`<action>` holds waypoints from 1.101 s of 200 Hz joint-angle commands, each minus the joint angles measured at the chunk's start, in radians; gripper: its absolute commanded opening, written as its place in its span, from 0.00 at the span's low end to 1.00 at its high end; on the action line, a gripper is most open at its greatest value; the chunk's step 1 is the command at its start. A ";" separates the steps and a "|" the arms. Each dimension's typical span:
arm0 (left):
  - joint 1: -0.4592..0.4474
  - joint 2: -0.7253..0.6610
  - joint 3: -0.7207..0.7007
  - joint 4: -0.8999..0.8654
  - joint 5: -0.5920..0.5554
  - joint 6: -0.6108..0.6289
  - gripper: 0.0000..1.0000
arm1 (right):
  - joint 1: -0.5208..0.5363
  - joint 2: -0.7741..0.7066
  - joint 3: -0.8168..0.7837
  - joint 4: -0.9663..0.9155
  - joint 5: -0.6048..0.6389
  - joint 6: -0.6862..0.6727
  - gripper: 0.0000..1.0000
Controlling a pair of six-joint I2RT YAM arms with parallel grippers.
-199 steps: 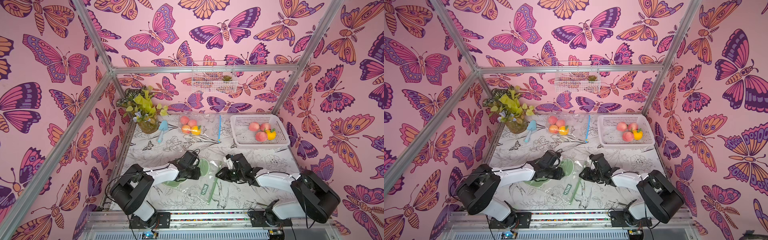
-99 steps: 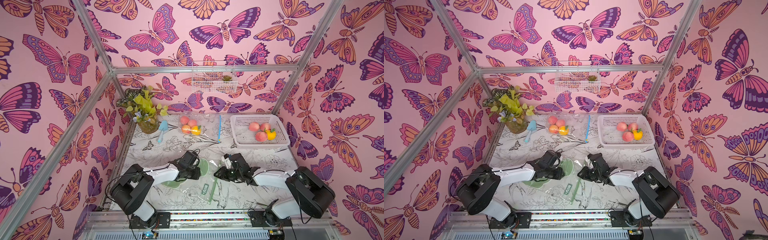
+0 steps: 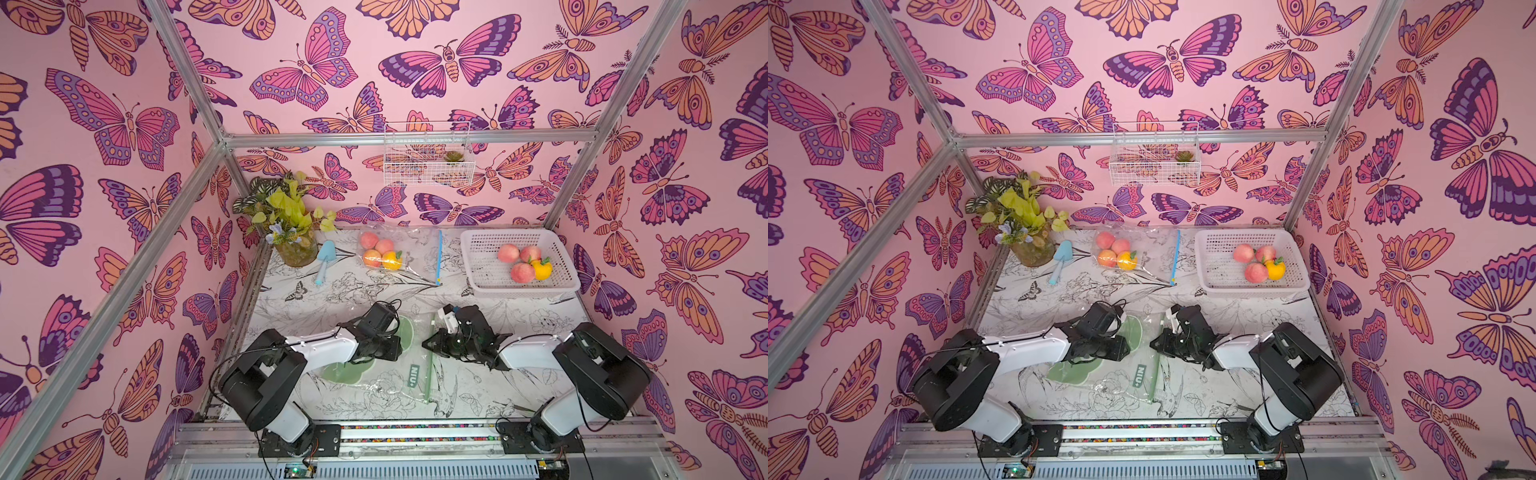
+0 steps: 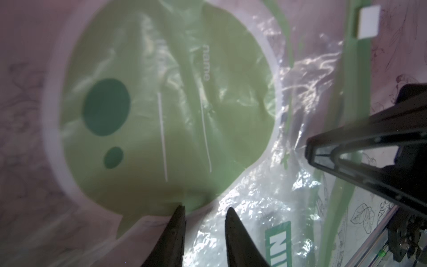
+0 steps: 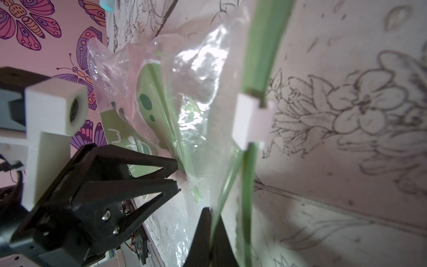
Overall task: Place the peach in a zip-top bag and seal the zipper
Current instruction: Open the zipper of the food storage bag at the center of the board.
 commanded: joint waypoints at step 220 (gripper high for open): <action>-0.355 -0.324 0.158 -0.335 -0.479 0.009 0.53 | 0.282 -0.231 0.239 -0.254 0.465 0.329 0.00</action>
